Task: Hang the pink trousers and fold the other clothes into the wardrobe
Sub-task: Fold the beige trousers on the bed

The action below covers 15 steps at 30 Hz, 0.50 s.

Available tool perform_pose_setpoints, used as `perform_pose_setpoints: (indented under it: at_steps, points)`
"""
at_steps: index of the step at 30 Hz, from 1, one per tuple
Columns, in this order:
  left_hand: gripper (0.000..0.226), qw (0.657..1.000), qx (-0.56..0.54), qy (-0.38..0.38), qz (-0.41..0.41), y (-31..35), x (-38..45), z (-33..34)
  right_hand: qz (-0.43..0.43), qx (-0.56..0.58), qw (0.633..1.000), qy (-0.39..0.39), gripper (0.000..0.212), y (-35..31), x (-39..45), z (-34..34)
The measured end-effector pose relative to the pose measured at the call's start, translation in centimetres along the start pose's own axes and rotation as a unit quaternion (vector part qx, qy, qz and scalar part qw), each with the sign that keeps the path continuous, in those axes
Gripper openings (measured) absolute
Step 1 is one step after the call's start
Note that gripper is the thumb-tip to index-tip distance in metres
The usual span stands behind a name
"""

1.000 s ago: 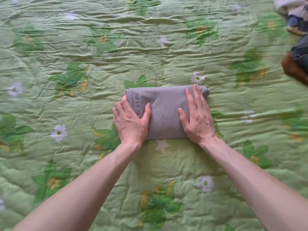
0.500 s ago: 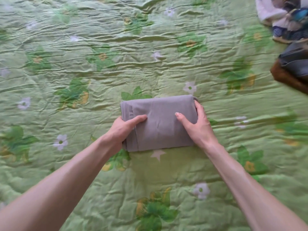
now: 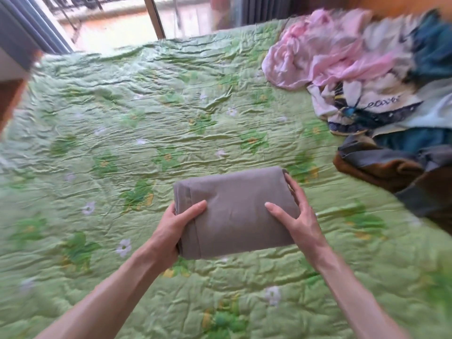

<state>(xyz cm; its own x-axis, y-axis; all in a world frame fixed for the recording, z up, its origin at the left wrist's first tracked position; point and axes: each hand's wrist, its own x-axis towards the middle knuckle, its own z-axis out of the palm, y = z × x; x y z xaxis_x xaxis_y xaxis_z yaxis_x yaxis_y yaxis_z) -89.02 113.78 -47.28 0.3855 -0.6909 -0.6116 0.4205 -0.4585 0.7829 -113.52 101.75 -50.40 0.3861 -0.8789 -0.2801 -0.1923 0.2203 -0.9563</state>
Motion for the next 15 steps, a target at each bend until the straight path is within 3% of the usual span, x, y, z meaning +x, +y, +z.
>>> perform_pose_setpoints:
  at_steps: [3, 7, 15]
  points:
    - [0.053, 1.000, -0.011, -0.014, 0.012, 4.3, -5.2, 1.8, -0.004, -0.005, 1.000, 0.016, 0.108, -7.1, -3.4, -1.8]
    - [0.035, 0.999, 0.000, -0.042, 0.034, 10.1, -11.5, 4.4, 0.007, 0.013, 0.998, 0.053, 0.091, -16.1, -9.2, -4.1]
    - [0.030, 0.963, 0.133, -0.171, 0.161, 18.4, -22.0, 9.7, -0.005, -0.011, 0.965, 0.261, 0.095, -28.3, -24.2, -7.2]
